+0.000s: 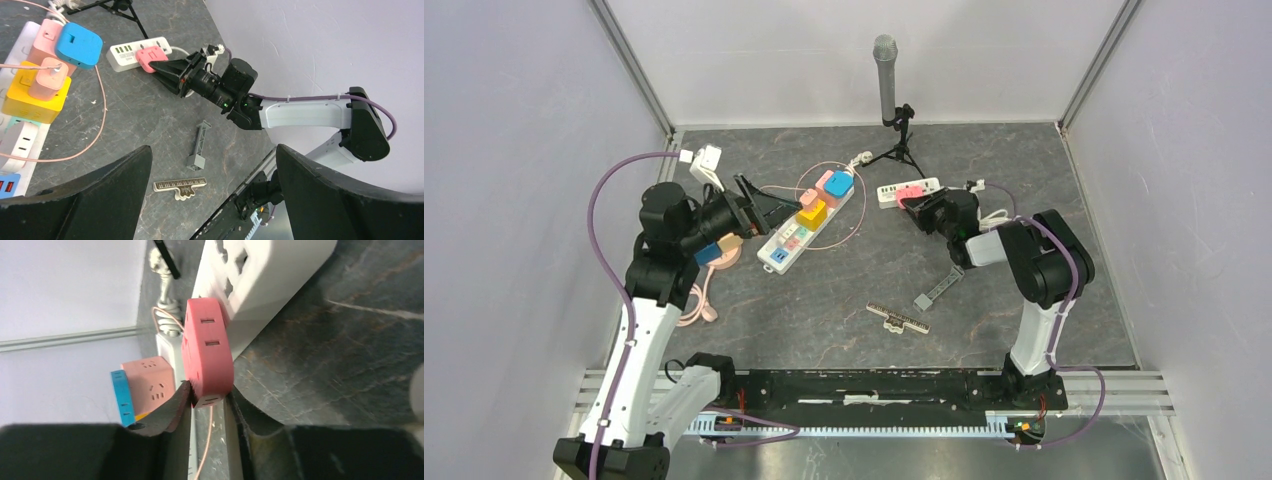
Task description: Pull the plug off the socket
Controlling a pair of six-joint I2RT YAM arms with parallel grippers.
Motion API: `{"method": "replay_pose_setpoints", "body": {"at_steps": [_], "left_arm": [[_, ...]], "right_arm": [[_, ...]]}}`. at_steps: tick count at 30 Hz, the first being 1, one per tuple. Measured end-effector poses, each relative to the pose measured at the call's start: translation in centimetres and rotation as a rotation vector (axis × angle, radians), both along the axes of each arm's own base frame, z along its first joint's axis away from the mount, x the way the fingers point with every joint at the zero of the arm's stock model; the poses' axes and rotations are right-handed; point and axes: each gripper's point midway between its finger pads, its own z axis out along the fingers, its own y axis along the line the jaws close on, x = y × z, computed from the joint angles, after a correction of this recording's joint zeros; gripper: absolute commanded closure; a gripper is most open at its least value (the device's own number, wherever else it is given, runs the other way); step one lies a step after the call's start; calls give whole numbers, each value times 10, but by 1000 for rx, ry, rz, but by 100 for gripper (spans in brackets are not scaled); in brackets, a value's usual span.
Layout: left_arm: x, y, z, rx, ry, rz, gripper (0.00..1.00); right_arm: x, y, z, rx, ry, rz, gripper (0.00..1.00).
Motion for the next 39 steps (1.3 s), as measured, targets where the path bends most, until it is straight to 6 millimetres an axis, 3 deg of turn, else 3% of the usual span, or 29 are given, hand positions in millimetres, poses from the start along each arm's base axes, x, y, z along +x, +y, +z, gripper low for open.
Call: {"method": "replay_pose_setpoints", "body": {"at_steps": [6,12,17,24,29,34,39], "left_arm": [[-2,-8,-4,-2,19,-44,0],[-2,-29,-14,-10,48,-107,0],[1,-61,-30,-2,89,-184,0],[12,-108,-82,67,204,-255,1],[19,-137,-127,190,278,-267,12],[35,-161,-163,306,310,-250,19],[66,-185,-197,427,323,-204,29]], "right_arm": [[0,-7,14,57,-50,-25,94],[-21,-20,13,75,-28,-2,96],[-55,-19,12,85,-17,102,96],[-106,-9,12,25,-25,315,97],[-128,-4,12,-52,-47,458,89],[-134,-2,11,-70,-52,532,77],[-131,-6,7,-70,-51,534,71]]}}
